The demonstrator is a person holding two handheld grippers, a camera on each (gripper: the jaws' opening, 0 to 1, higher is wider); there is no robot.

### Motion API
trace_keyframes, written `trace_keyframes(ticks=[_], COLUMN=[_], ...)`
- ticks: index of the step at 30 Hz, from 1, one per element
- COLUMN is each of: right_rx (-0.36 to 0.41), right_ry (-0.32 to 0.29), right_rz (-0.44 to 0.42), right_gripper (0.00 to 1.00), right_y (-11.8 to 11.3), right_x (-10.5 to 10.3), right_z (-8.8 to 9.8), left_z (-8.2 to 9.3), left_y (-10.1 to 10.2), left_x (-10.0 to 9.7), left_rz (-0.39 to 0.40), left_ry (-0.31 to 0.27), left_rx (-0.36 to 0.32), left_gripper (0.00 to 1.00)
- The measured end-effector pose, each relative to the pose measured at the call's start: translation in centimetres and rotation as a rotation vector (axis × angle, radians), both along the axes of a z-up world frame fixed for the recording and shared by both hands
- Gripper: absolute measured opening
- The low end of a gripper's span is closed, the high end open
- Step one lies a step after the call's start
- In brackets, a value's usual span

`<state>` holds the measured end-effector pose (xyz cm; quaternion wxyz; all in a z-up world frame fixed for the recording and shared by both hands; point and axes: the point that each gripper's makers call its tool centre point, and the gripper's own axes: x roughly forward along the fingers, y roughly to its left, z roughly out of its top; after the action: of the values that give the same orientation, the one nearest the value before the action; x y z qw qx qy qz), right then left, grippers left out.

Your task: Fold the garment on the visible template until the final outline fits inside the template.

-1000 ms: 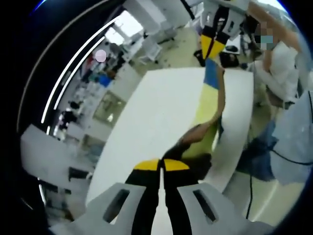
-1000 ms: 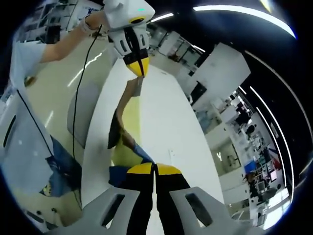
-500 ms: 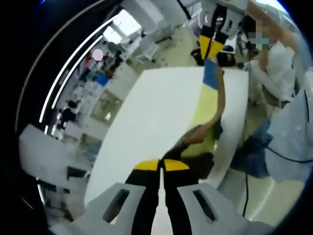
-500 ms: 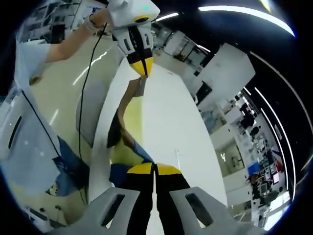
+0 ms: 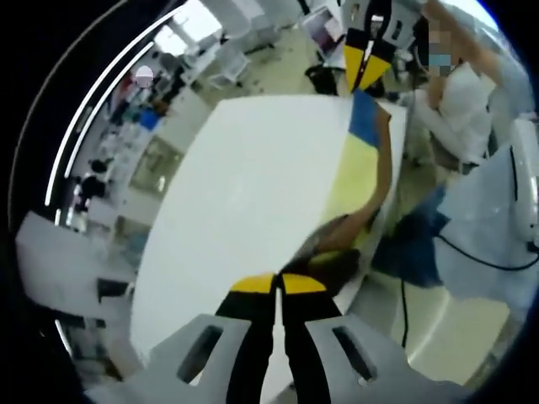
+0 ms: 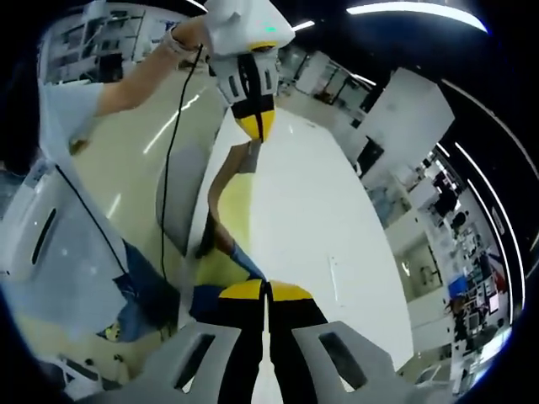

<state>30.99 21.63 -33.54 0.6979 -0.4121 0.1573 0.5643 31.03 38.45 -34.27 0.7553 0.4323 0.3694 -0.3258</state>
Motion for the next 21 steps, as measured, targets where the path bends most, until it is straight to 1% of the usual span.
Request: trace_keyframes(ticks=[4,8,10,11,12,16,18,21], right_rx=[-0.014,-0.008,-0.021,-0.024,-0.033,-0.051,-0.043,-0.035], right_ry=[0.029,0.058,0.070,0.072,0.078,0.085,0.105,0.115], right_rz=[-0.004,-0.005,-0.012,-0.014,-0.022,-0.049,-0.065,-0.078], right_gripper=[0.01,0.01,0.01,0.01,0.01,0.01,0.01,0.01], right_y=[-0.2,-0.1,-0.1,-0.1,-0.1,-0.4,-0.5,-0.5], right_x=[0.5,1.4,2.1,2.3,3.0,4.7,5.5,6.4], right_z=[-1.7,-3.2,-4.3,-4.5,-5.2,-7.0,-7.7,-8.4], left_z=[-1.2,-2.3,-3.0,-3.1,-3.6,-4.8,-5.5,-6.4], left_y=[-0.4,-0.6,-0.8,-0.8,-0.9,-1.3,-1.4,-1.3], left_x=[0.5,1.7,2.3,2.5,3.2,4.8,5.7,7.0], left_rz=[-0.011,-0.011,-0.017,-0.019,-0.024,-0.037,-0.038,-0.034], left_ry=[0.030,0.047,0.062,0.064,0.072,0.098,0.106,0.104], left_rx=[-0.009,-0.017,-0.023,-0.024,-0.030,-0.057,-0.059,-0.061], left_gripper=[0.00,0.00,0.00,0.00,0.00,0.00,0.00,0.00])
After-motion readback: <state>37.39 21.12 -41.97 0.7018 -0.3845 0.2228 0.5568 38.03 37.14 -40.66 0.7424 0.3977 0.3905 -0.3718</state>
